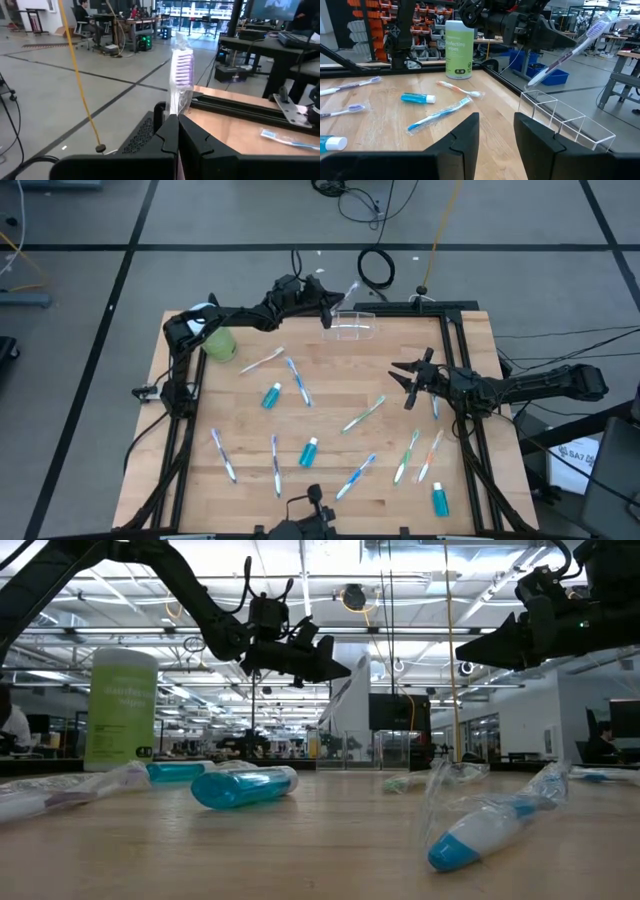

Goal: Pick & Place toothbrushing station
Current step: Put the top left purple toothbrush into the left section of the transparent organizer

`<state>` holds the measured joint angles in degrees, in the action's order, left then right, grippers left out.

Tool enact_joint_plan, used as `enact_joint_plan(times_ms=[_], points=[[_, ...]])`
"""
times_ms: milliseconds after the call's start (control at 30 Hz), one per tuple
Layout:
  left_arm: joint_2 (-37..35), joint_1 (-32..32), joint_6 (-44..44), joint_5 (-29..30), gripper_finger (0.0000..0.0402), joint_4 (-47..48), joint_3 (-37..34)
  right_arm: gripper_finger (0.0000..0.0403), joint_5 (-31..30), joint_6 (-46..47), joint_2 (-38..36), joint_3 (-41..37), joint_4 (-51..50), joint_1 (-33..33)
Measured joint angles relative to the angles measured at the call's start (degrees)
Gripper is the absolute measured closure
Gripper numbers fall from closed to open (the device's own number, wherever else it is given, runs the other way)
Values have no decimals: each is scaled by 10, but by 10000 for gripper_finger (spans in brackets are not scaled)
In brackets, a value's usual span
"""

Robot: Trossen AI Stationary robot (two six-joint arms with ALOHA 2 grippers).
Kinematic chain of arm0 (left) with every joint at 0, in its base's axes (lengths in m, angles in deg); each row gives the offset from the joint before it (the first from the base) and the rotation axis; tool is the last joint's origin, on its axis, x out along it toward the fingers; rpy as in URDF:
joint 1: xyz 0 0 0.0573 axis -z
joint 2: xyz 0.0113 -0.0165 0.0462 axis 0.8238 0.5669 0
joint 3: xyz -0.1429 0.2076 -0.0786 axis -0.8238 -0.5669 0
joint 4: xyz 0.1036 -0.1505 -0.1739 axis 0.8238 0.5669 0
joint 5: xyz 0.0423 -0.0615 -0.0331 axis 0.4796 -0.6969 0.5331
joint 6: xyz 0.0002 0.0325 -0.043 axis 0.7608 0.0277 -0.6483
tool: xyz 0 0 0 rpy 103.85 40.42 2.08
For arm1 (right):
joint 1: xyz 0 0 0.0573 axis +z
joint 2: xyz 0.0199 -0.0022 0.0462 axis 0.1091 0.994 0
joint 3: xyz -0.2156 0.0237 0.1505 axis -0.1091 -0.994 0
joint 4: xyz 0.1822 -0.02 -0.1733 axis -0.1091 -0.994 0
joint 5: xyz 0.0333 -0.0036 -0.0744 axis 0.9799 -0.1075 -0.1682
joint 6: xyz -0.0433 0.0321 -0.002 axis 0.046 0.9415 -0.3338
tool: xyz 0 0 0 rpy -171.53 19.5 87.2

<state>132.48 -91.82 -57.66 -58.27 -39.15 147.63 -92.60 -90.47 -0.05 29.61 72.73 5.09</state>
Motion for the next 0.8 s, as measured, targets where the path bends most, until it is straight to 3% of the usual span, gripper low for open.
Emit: enact_joint_plan(times_ms=[267, 500, 700, 800], points=[[0, 0, 43, 0, 401, 2, 0, 289, 0, -1, 0, 0, 0, 0], [0, -7, 28, -57, 401, 10, 51, 289, -1, -15, 0, 0, 17, 0], [0, -5, 56, -66, 401, 152, 122, 289, -1, -16, 0, 0, 26, 0], [0, -2, 64, -43, 401, 168, 126, 289, -1, -16, 0, 0, 26, 0]])
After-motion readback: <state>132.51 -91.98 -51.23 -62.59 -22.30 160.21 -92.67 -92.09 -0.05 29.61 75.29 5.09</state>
